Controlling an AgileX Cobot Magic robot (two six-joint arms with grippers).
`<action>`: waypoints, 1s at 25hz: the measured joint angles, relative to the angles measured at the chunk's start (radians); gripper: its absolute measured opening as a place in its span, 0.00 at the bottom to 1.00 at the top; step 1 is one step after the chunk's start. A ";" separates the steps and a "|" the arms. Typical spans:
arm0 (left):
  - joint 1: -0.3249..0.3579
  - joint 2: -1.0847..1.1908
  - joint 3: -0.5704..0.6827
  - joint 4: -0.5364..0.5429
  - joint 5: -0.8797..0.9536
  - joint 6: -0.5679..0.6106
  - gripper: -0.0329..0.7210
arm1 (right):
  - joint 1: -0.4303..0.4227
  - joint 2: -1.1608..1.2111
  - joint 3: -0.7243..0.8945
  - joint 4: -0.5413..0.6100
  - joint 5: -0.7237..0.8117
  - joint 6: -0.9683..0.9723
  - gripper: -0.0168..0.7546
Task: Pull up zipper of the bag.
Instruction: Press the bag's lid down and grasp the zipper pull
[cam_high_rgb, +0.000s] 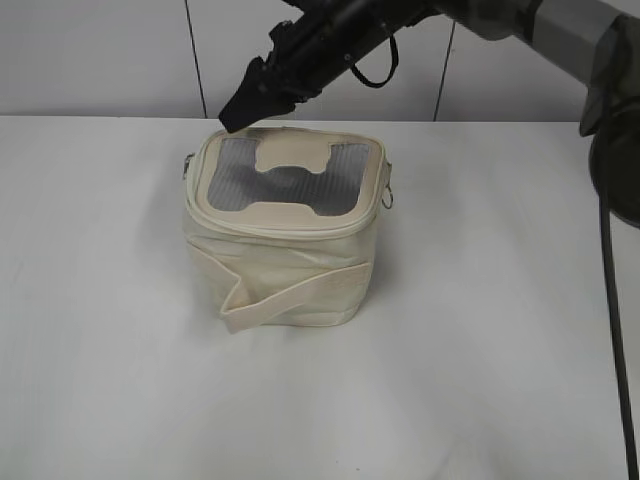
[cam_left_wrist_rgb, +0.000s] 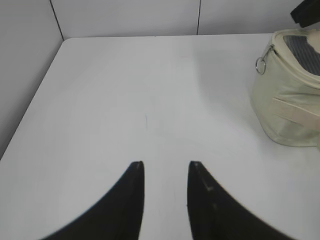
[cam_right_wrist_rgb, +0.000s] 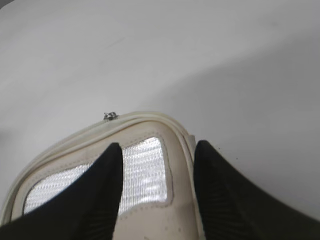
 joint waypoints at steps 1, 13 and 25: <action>0.000 0.000 0.000 0.000 0.000 0.000 0.35 | 0.005 0.012 -0.010 0.000 -0.007 0.006 0.51; 0.000 0.089 -0.010 -0.001 -0.020 0.004 0.35 | 0.010 0.069 -0.023 -0.054 -0.011 0.075 0.30; 0.000 0.887 -0.156 -0.732 -0.396 0.878 0.49 | 0.010 0.073 -0.036 -0.063 0.015 0.081 0.12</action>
